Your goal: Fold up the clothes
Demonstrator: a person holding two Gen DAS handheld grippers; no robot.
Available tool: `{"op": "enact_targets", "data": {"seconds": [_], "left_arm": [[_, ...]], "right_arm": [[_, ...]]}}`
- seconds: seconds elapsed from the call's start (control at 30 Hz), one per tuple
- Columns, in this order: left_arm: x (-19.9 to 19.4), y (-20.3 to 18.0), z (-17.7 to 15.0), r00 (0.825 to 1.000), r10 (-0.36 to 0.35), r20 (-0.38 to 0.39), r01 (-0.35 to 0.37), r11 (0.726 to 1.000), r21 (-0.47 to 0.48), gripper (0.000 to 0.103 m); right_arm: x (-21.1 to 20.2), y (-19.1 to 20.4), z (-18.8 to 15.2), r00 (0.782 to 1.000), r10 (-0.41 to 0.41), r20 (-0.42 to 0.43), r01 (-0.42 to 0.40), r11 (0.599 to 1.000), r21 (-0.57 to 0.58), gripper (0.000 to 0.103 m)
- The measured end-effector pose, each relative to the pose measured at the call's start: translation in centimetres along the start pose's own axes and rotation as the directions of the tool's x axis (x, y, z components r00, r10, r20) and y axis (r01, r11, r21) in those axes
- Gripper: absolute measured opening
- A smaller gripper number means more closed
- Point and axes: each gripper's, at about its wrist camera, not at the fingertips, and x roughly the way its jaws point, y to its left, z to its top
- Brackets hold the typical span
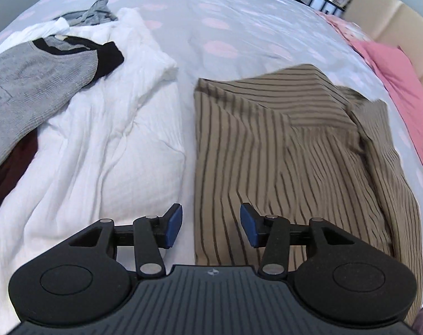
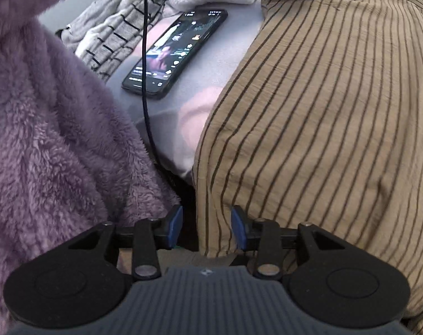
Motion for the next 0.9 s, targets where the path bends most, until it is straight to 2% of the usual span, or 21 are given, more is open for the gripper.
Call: {"op": "enact_targets", "data": {"seconds": [0.07,0.1,0.13,0.2,0.33,0.37,0.4,0.47,0.67,0.8,0.9], "left_arm": [[1.0,0.3,0.5,1.0,-0.009,-0.005,0.009,1.0,-0.023,0.044],[1.6,0.4,0.6,1.0,-0.006,-0.01,0.005,1.0,-0.026,0.044],[2.1,0.4,0.7,1.0,0.008,-0.016,-0.008,1.0,-0.024,0.043],[2.9,0.3,0.8,0.999,0.027,-0.027,-0.027,0.999,-0.025,0.041],[3.5,0.3,1.0,1.0,0.022,-0.017,-0.023,0.999,-0.043,0.024],[3.4,0.1,1.0,1.0,0.018,-0.013,-0.019,0.999,-0.039,0.014],[3.3,-0.1,1.1,1.0,0.017,-0.006,-0.017,0.999,-0.034,0.008],[2.9,-0.5,1.3,1.0,0.02,0.019,-0.019,1.0,-0.024,0.002],[0.1,-2.1,2.9,0.992,-0.012,0.127,0.017,0.999,-0.037,0.0],[-1.9,-4.9,4.1,0.979,-0.041,0.2,0.041,0.999,0.007,0.0],[-2.6,-8.2,5.1,0.974,-0.034,0.224,0.017,0.997,0.079,0.0]], "right_arm": [[0.7,0.2,0.2,1.0,0.008,-0.012,-0.008,1.0,-0.005,0.04],[0.9,0.1,0.3,1.0,0.006,-0.016,-0.006,1.0,-0.002,0.032],[1.0,-0.2,0.3,1.0,0.002,-0.018,-0.002,1.0,0.006,0.018],[1.2,-0.8,0.2,1.0,0.002,-0.019,-0.001,1.0,0.03,0.004],[0.0,-1.9,-0.1,0.999,0.026,0.022,-0.027,0.998,0.064,0.002],[-0.6,-1.9,-0.2,0.999,0.024,0.039,-0.026,0.998,0.059,0.002],[-1.3,-2.0,-0.3,0.998,0.033,0.057,-0.036,0.998,0.058,0.002],[-3.0,-2.5,-0.6,0.993,0.074,0.093,-0.081,0.994,0.07,0.002],[-7.7,-4.8,-2.1,0.959,0.2,0.201,-0.23,0.963,0.14,0.002],[-10.4,-6.6,-3.0,0.936,0.209,0.282,-0.267,0.945,0.187,0.002],[-12.1,-8.0,-3.9,0.924,0.193,0.331,-0.275,0.936,0.221,0.002]]}}
